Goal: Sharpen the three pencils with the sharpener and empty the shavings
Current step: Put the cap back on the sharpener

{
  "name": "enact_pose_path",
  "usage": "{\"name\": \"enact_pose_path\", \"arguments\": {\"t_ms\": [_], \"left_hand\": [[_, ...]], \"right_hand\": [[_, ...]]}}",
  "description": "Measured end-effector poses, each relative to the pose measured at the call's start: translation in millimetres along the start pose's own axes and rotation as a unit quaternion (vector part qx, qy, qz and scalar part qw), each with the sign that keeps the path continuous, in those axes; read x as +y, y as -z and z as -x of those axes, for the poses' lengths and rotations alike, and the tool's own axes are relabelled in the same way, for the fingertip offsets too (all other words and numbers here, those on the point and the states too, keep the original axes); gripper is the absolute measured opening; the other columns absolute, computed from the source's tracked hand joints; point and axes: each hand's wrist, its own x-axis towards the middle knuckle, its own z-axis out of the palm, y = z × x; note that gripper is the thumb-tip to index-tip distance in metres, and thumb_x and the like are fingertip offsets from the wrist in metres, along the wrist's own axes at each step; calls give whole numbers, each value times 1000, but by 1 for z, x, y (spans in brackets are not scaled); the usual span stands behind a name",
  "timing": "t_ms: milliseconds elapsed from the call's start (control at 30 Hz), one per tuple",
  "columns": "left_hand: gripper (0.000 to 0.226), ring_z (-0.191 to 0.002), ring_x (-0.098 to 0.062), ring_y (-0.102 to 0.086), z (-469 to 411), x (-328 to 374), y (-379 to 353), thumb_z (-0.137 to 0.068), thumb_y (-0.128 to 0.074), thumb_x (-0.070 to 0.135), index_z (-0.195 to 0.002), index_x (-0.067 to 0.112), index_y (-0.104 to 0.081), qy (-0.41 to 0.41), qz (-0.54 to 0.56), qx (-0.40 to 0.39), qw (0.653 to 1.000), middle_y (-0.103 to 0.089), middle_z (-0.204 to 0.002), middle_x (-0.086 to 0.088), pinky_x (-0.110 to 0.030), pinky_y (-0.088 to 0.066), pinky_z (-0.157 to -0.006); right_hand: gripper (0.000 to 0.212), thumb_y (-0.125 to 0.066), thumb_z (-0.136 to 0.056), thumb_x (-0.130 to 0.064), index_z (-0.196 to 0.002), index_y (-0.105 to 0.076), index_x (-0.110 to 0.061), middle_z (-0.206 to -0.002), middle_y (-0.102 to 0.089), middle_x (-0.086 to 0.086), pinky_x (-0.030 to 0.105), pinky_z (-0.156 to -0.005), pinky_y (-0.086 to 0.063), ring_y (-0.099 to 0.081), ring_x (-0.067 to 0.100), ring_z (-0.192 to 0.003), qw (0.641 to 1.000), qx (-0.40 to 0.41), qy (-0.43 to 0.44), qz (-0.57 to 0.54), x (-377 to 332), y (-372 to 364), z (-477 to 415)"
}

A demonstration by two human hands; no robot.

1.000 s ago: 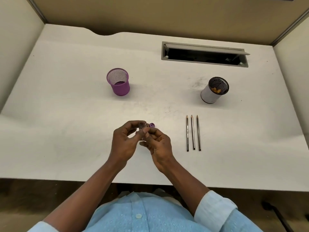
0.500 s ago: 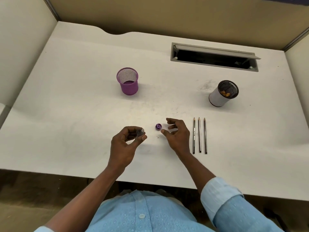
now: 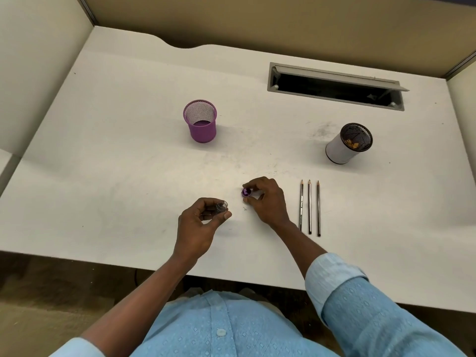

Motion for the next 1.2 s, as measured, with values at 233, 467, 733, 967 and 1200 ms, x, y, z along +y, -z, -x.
{"name": "enact_pose_path", "arguments": {"t_ms": [233,467,733,967,1200], "left_hand": [[24,-95,-5,-78,-1,-3,0,-86,-91,17,-106,22,-80,-1,-10,0,1000,-83,-100,12,-15,-58,-87],[26,-93,-2,-78,-4,-3,-1,-83,-93,17,-105,20,-80,-15,-17,9,1000,-84,-98,12,-12,-58,-86],[27,-93,-5,-77,-5,-4,-4,-82,-94,20,-104,23,-80,-33,-54,-7,998,-82,-97,18,-19,-59,-86],[29,-91,0,-74,-5,-1,-8,-81,-94,19,-105,20,-79,-63,-83,-18,994,-80,-92,18,-18,-56,-86],[32,-92,3,-71,-4,1,-11,-81,-95,25,-109,21,-79,-95,-109,-24,989,-78,-94,19,-4,-50,-83]], "right_hand": [[28,-91,-80,-10,-105,-82,-18,-104,-76,-3,26,-80,-58,-72,13,-94,998,13,-24,-64,-5,3,5],[34,-84,-88,-2,-119,-82,-14,-110,-68,8,37,-92,-64,-73,18,-99,979,2,-42,-200,-20,18,22],[45,-84,-87,5,-128,-74,-7,-110,-73,10,37,-94,-63,-74,18,-102,946,-41,-32,-319,-46,35,38],[33,-92,-79,-2,-107,-75,-6,-103,-81,9,35,-87,-62,-78,29,-94,952,-62,-4,-300,-55,43,44],[27,-91,-82,-4,-106,-80,-8,-104,-77,4,32,-79,-61,-75,24,-92,972,-54,82,-214,-56,44,42]]}}
